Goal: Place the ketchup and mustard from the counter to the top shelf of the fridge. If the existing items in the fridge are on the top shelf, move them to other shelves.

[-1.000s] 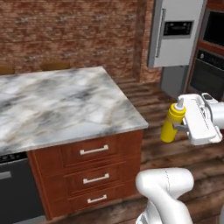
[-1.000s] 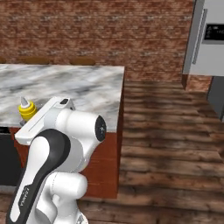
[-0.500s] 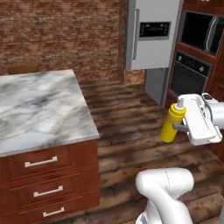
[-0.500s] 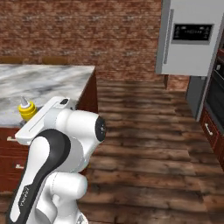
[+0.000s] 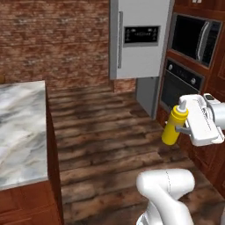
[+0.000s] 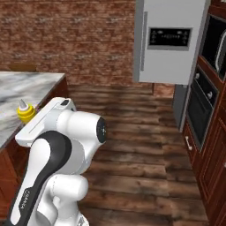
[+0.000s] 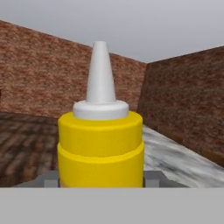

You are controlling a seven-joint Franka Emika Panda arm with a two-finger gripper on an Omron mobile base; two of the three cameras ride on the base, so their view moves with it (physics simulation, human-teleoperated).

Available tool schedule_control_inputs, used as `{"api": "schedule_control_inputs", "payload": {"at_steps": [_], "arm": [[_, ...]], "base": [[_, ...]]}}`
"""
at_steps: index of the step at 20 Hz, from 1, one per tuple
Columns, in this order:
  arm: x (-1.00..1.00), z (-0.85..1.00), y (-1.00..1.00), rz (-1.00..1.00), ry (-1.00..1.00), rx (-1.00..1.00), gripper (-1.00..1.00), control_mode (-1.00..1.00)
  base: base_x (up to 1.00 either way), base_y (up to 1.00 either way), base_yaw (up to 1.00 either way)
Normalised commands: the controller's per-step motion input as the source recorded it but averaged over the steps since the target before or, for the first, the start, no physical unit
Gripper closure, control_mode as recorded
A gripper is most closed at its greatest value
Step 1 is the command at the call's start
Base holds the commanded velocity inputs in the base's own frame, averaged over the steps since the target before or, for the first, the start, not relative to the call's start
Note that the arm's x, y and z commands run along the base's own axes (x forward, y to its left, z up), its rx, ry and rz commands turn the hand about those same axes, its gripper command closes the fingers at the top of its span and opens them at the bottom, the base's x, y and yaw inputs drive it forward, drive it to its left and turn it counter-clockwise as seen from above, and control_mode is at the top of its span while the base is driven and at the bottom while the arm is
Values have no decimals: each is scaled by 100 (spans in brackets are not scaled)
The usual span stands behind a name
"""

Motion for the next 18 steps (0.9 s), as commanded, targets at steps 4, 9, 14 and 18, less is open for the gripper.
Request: {"api": "schedule_control_inputs", "payload": {"at_steps": [4,9,14,18], "arm": [[0,0,0,0,0,0,100,100],[0,0,0,0,0,0,100,100],[0,0,0,0,0,0,100,100],[0,0,0,0,0,0,100,100]], "base": [[100,-48,2],[100,1,2],[100,17,1],[100,8,1]]}}
